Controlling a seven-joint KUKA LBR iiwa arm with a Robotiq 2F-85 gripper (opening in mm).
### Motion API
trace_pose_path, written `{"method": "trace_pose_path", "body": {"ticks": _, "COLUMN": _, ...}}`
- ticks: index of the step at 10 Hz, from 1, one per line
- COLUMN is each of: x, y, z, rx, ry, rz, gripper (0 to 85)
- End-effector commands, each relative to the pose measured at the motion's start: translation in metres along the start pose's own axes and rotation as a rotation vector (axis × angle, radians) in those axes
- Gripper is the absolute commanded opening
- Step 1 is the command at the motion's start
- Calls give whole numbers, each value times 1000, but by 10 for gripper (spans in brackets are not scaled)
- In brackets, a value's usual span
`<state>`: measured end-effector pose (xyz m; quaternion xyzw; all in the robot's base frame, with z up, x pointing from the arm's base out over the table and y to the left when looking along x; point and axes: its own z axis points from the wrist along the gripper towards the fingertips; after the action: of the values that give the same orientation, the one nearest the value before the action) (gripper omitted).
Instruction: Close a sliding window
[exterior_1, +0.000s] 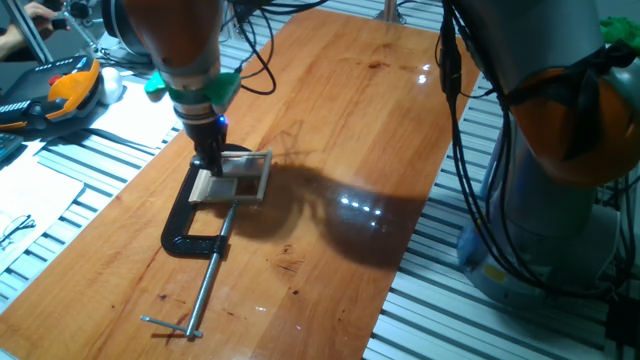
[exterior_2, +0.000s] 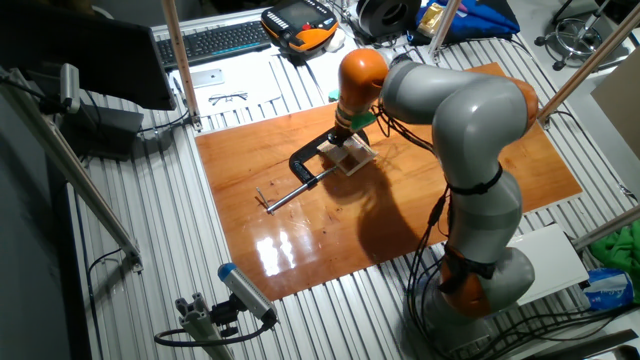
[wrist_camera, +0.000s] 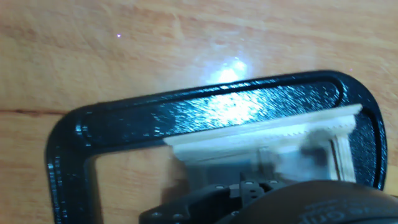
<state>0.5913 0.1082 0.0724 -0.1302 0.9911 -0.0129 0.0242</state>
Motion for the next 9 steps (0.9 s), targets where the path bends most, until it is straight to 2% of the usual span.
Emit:
{"method": "trace_pose_path", "body": {"ticks": 1, "x": 0, "y": 3, "z": 0, "rx": 18, "ry": -1, "rz": -35, "gripper": 0}}
{"method": "trace_pose_path", "body": {"ticks": 2, "x": 4, "y": 8, "z": 3, "rx": 17, "ry": -9, "rz": -58, "gripper": 0}}
{"method": "trace_pose_path", "body": {"ticks": 4, "x": 9, "y": 11, "z": 9, "rx": -18, "ry": -8, "rz": -73, "gripper": 0}}
{"method": "trace_pose_path", "body": {"ticks": 7, "x": 13, "y": 10, "z": 13, "rx": -42, "ry": 14, "rz": -39, "gripper": 0}}
{"method": "trace_pose_path", "body": {"ticks": 8, "x": 13, "y": 10, "z": 13, "rx": -40, "ry": 19, "rz": -25, "gripper": 0}}
{"method": "trace_pose_path", "body": {"ticks": 9, "x": 15, "y": 10, "z": 14, "rx": -46, "ry": 13, "rz": -8, "gripper": 0}}
